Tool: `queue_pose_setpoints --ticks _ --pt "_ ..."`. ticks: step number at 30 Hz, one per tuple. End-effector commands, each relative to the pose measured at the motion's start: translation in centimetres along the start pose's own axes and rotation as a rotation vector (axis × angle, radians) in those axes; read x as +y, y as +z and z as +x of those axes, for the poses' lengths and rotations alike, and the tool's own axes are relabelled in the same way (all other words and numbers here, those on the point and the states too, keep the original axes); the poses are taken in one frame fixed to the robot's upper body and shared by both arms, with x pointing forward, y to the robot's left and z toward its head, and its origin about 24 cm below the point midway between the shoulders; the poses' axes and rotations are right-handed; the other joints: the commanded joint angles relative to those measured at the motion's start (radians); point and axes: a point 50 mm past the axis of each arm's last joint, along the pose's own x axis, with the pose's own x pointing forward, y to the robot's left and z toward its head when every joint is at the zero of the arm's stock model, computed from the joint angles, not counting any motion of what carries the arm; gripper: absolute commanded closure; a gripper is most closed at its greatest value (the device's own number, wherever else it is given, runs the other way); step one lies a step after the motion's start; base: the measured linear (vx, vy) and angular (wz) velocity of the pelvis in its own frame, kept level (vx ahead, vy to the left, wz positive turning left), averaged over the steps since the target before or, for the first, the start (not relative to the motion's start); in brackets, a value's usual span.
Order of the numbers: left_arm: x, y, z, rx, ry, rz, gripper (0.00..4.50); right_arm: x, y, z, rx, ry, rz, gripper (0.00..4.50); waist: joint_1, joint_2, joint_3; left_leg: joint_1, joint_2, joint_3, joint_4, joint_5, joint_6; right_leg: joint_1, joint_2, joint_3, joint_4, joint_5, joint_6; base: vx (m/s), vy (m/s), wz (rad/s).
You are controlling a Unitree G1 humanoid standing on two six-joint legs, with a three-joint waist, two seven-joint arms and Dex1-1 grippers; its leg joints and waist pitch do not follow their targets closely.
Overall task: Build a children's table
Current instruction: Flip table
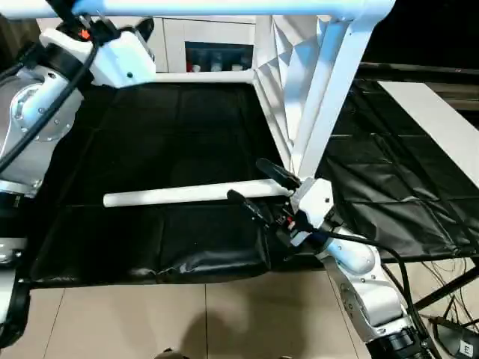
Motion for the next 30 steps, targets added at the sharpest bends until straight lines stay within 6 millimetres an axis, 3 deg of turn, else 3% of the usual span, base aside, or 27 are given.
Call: queue_pose_setpoints --ticks 1,5,7,13,23,29,30 --pt "0.5 0.4 0.2 -0.01 0.009 -0.008 0.93 0.0 0.5 0.2 -0.013 0.015 -0.007 0.78 0.002 0.026 -0.057 0.021 0.031 -0.017 -0.089 -0.371 -0.046 0.033 -0.051 0.035 -0.066 -0.279 -0.153 0.0 0.0 0.0" --pt "0.5 0.5 0.2 -0.011 0.011 -0.014 1.32 0.0 0.5 0.2 -0.01 0.019 -0.007 0.78 0.001 0.028 -0.056 0.022 0.031 -0.018 -0.09 -0.387 -0.049 0.029 -0.051 0.035 -0.069 -0.303 -0.145 0.0 0.0 0.0" --pt "0.4 0.6 0.2 -0.01 0.004 -0.036 1.4 0.1 0.5 0.3 -0.008 0.023 -0.008 0.78 0.002 0.024 -0.056 0.021 0.031 -0.018 -0.09 -0.382 -0.048 0.03 -0.051 0.035 -0.069 -0.298 -0.146 0.0 0.0 0.0" --pt "-0.1 0.8 0.1 -0.005 -0.018 -0.094 1.96 0.3 0.4 0.2 -0.004 0.032 -0.01 0.78 0.003 0.026 -0.057 0.021 0.031 -0.016 -0.089 -0.36 -0.046 0.03 -0.051 0.036 -0.066 -0.267 -0.154 0.0 0.0 0.0" --pt "-0.4 0.1 0.2 0.059 -0.019 -0.214 2.22 0.5 0.3 0.0 0.003 0.042 -0.012 0.78 0.023 0.029 -0.057 0.024 0.031 -0.012 -0.088 -0.334 -0.046 0.031 -0.051 0.037 -0.064 -0.25 -0.156 0.0 0.0 0.0" --pt "-0.6 -0.7 -0.1 0.129 0.0 -0.327 2.23 0.6 0.1 0.0 0.008 0.044 -0.01 0.78 0.024 0.028 -0.055 0.022 0.03 -0.013 -0.089 -0.346 -0.04 0.032 -0.053 0.037 -0.07 -0.302 -0.146 0.0 0.0 0.0" --pt "-0.3 -1.2 -0.1 0.167 0.047 -0.41 2.23 0.6 -0.1 -0.2 0.021 0.049 -0.005 0.78 0.023 0.028 -0.054 0.021 0.029 -0.013 -0.089 -0.346 -0.039 0.032 -0.054 0.037 -0.071 -0.32 -0.142 0.0 0.0 0.0"
